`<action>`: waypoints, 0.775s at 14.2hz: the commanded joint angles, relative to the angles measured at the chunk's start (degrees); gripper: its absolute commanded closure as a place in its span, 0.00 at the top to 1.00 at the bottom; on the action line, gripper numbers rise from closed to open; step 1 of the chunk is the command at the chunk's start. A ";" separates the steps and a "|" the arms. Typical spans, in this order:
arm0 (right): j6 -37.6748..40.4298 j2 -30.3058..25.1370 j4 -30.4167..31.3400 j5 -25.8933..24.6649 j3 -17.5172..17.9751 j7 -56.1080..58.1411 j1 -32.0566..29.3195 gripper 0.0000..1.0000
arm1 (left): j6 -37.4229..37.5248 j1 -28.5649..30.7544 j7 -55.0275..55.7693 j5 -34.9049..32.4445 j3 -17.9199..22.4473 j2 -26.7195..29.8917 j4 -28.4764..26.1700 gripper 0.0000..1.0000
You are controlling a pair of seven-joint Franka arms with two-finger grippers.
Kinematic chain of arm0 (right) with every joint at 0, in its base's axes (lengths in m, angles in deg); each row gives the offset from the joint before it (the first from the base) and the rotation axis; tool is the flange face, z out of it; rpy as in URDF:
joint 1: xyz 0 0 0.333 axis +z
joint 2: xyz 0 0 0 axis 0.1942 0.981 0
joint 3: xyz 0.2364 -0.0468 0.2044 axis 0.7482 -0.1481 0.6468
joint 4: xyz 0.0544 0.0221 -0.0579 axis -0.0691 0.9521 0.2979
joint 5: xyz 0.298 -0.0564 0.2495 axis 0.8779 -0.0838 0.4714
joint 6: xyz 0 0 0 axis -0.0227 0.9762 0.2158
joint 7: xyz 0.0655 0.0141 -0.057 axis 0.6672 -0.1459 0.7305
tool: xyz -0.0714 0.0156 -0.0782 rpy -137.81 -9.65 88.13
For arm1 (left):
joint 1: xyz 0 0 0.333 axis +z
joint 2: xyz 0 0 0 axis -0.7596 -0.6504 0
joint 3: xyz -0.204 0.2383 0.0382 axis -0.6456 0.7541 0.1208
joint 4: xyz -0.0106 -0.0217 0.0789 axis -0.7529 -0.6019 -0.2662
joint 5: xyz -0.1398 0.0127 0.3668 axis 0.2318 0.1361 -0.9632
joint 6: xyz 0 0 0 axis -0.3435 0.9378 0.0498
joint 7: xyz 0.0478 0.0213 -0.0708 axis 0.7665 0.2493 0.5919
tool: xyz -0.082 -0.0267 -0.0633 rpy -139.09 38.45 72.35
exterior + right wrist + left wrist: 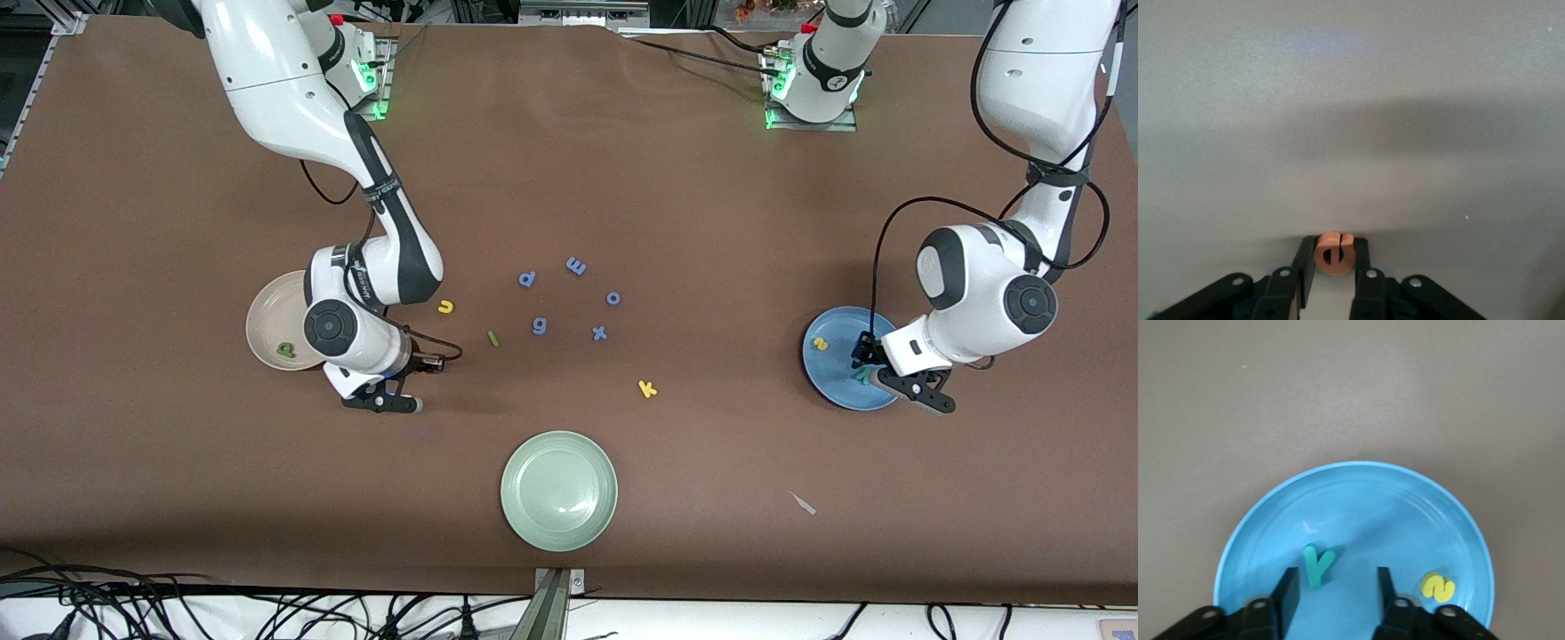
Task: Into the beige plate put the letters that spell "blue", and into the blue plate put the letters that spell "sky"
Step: 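Carry the Y to the blue plate while the right gripper grasps the e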
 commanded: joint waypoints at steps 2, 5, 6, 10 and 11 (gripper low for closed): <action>2.71 -0.40 -1.87 0.58 -0.67 0.83 0.71 0.09 | -0.29 -1.03 -0.01 -0.91 -0.88 1.80 -0.88 0.74; 11.16 -5.67 1.28 0.22 -4.35 8.27 0.45 0.10 | -0.99 -7.50 9.69 0.85 -2.82 -0.30 0.78 0.73; 11.52 -7.68 3.38 0.22 -5.58 11.35 0.45 0.10 | -1.26 -10.41 15.75 0.68 -2.90 -1.61 2.18 0.74; 11.44 -14.11 12.44 0.22 -10.51 22.44 0.45 0.11 | -1.26 -20.18 35.20 0.76 -2.90 -8.29 11.32 0.74; 11.44 -14.64 13.59 0.22 -11.65 24.63 0.45 0.11 | -1.26 -21.85 38.28 0.85 -2.82 -9.70 13.51 0.73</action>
